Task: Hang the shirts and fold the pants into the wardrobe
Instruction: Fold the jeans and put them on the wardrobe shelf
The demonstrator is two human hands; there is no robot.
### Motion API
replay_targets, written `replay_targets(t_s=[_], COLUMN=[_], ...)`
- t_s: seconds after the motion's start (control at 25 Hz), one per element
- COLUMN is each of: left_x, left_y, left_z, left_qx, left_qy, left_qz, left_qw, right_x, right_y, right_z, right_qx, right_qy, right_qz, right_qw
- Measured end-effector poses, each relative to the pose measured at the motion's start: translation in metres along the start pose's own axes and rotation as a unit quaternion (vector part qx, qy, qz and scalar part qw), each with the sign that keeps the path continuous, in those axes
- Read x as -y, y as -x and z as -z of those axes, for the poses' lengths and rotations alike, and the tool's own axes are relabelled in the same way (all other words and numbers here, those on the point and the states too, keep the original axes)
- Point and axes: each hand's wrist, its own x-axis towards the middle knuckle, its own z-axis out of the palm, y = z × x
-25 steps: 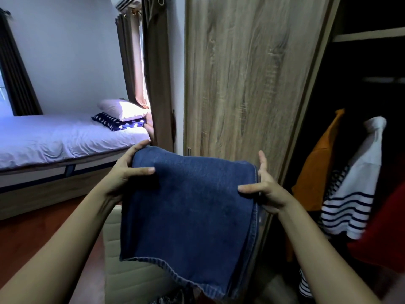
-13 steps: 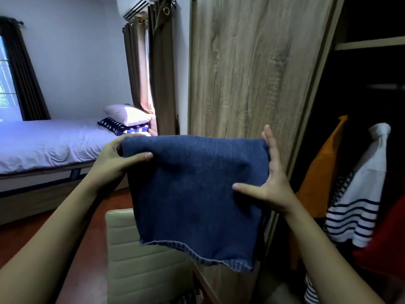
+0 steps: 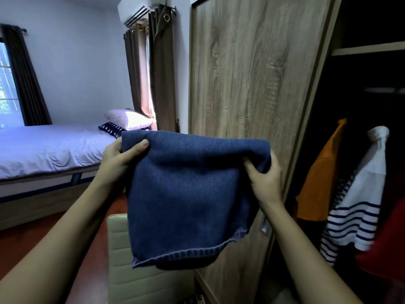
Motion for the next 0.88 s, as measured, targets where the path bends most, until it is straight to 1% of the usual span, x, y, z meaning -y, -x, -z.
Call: replay_targets(t_s=[0.08, 0.12, 0.16, 0.24, 0.28, 0.32, 0.4, 0.44, 0.48, 0.52, 0.56, 0.6, 0.68, 0.76, 0.8, 0.88], left_x=[0.008, 0.014, 0.020, 0.031, 0.036, 0.040, 0.046, 0.049, 0.051, 0.054, 0.054, 0.053, 0.049, 0.044, 0.043, 0.042], left_y=[0.001, 0.000, -0.002, -0.006, -0.007, -0.005, 0.002, 0.008, 0.014, 0.018, 0.018, 0.014, 0.001, -0.005, -0.004, -0.002], left_z=[0.000, 0.002, 0.005, 0.013, 0.013, 0.009, -0.007, -0.016, -0.022, -0.025, -0.024, -0.020, -0.012, -0.010, -0.011, -0.014], left_qx=[-0.005, -0.010, -0.018, -0.044, -0.065, -0.089, -0.133, -0.139, -0.135, -0.130, -0.129, -0.132, -0.122, -0.099, -0.092, -0.071], left_qy=[0.005, -0.024, -0.071, -0.187, -0.217, -0.222, -0.172, -0.155, -0.161, -0.179, -0.197, -0.201, -0.173, -0.144, -0.141, -0.151], left_qz=[0.016, 0.015, 0.009, 0.002, 0.007, 0.021, 0.055, 0.053, 0.040, 0.023, 0.011, -0.001, -0.023, -0.049, -0.065, -0.087], left_qw=[1.000, 1.000, 0.997, 0.981, 0.974, 0.971, 0.974, 0.977, 0.977, 0.975, 0.972, 0.971, 0.977, 0.983, 0.984, 0.982], right_x=[-0.008, -0.007, -0.006, -0.002, 0.001, 0.005, 0.008, 0.007, 0.005, 0.002, 0.001, 0.002, 0.007, 0.009, 0.009, 0.017], right_y=[0.008, 0.012, 0.014, 0.012, 0.009, 0.006, 0.002, 0.000, -0.001, -0.004, -0.007, -0.011, -0.018, -0.020, -0.020, -0.020], right_z=[-0.007, -0.008, -0.008, -0.012, -0.015, -0.018, -0.026, -0.028, -0.027, -0.022, -0.015, -0.005, 0.013, 0.029, 0.037, 0.049], right_qx=[0.031, 0.033, 0.036, 0.040, 0.039, 0.033, 0.003, -0.017, -0.033, -0.028, 0.005, 0.060, 0.178, 0.263, 0.307, 0.389], right_qy=[-0.007, 0.008, 0.017, 0.017, 0.012, 0.008, 0.008, 0.013, 0.018, 0.021, 0.022, 0.029, 0.059, 0.064, 0.070, 0.088], right_qz=[-0.020, -0.013, -0.003, 0.009, 0.011, 0.015, 0.009, -0.002, -0.016, -0.021, -0.018, -0.010, 0.015, 0.018, 0.000, -0.069], right_qw=[0.999, 0.999, 0.999, 0.999, 0.999, 0.999, 1.000, 1.000, 0.999, 0.999, 1.000, 0.998, 0.982, 0.962, 0.949, 0.915])
